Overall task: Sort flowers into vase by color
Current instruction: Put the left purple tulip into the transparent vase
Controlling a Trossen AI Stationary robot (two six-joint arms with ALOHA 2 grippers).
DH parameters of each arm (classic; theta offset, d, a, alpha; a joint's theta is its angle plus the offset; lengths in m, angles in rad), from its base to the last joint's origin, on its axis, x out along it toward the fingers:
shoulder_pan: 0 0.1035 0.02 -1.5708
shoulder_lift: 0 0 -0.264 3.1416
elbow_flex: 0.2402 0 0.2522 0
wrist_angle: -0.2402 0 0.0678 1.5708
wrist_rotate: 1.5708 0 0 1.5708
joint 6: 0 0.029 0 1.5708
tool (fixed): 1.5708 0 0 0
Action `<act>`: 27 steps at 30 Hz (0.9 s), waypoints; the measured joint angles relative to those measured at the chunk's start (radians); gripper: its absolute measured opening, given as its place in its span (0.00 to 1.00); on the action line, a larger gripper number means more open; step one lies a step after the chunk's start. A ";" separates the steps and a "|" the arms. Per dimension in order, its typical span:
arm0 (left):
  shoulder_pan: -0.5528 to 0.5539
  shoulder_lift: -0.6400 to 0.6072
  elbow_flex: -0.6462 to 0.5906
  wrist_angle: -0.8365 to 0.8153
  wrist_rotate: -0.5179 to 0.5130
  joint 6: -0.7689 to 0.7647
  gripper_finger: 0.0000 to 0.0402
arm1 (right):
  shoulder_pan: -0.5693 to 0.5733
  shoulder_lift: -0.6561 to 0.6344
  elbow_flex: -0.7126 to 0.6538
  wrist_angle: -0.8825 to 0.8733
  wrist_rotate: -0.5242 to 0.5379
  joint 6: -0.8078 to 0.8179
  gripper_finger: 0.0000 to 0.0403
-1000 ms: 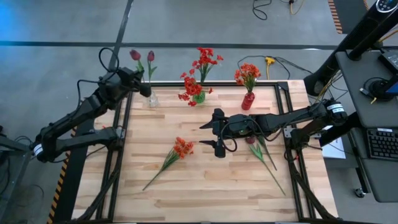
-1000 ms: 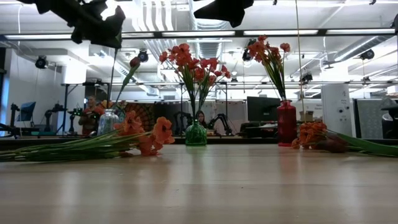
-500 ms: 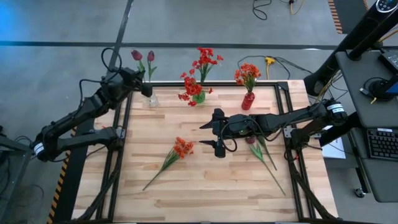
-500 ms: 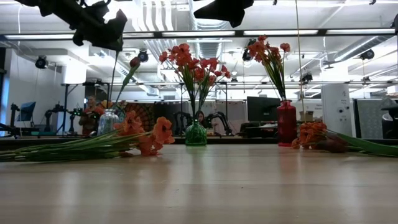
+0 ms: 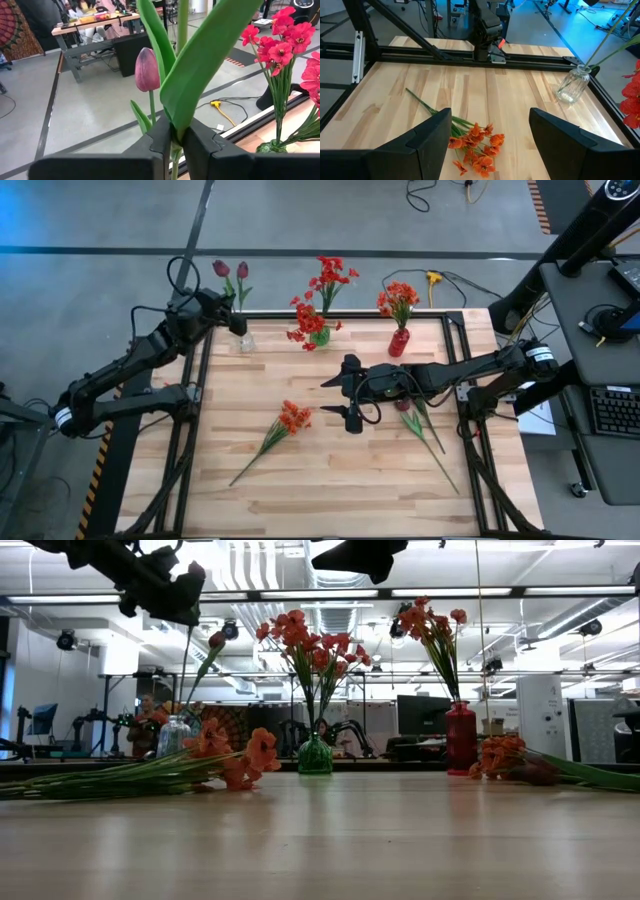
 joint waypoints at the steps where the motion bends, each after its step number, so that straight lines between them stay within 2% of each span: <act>1: 0.000 -0.001 0.000 0.000 0.000 0.000 0.07 | 0.000 0.000 0.000 0.000 0.000 0.000 0.65; 19: 0.000 -0.007 0.000 -0.031 -0.002 0.000 0.18 | 0.000 0.000 0.000 -0.007 0.000 0.003 0.65; 27: 0.000 -0.010 0.000 -0.048 -0.002 -0.007 0.29 | 0.000 0.000 0.000 -0.012 0.000 0.003 0.65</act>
